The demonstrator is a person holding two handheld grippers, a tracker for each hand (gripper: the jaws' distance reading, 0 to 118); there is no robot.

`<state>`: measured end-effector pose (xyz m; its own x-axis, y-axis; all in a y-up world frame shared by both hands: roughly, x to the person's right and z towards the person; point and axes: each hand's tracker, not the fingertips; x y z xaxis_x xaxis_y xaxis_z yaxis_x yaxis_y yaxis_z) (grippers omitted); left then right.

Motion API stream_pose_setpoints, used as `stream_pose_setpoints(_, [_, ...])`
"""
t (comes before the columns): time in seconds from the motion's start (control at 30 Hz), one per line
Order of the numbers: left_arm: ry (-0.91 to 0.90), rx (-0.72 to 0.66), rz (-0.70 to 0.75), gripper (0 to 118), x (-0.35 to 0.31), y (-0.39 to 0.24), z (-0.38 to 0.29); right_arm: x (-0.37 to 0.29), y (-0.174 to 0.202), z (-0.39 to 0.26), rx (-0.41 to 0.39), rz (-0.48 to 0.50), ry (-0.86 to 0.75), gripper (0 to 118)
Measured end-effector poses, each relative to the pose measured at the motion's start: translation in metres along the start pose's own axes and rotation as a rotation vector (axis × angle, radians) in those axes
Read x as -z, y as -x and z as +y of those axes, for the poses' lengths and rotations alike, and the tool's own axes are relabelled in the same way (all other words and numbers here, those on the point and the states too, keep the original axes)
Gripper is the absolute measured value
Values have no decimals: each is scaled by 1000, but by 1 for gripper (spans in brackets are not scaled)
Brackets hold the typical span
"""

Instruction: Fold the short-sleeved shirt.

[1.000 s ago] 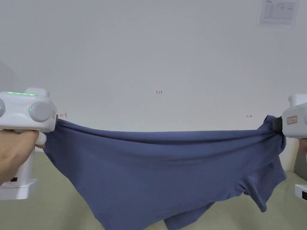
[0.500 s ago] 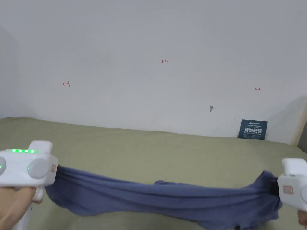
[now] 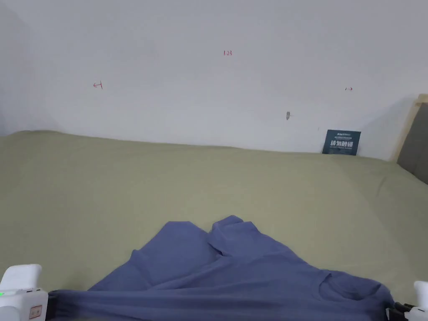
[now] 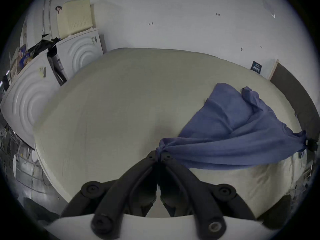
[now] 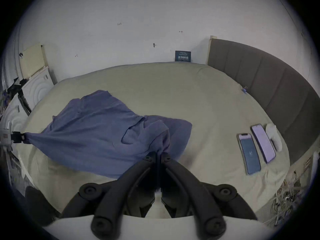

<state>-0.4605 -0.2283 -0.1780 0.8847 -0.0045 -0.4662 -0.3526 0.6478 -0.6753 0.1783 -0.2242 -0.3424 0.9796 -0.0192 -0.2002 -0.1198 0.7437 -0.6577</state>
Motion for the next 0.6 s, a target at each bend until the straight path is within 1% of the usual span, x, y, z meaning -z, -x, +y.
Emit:
stream_pose_setpoints(0.13, [5,23,-21,0,-4,9,-24,-26,7,-26,-5,20,10,6])
stream_pose_setpoints(0.2, [11,31,-19,0,-14,0,-31,-30,9,-33,-4,22,16,6])
stream_pose_setpoints(0.27, [11,28,-21,0,-11,0,-31,-27,9,-37,6,18,24,6])
stream_pose_setpoints(0.37, [24,14,-18,0,-6,0,-31,-14,0,-39,46,17,46,6])
stream_pose_setpoints(0.6, [46,9,-13,0,-5,-3,-35,-1,-4,-38,61,16,66,6])
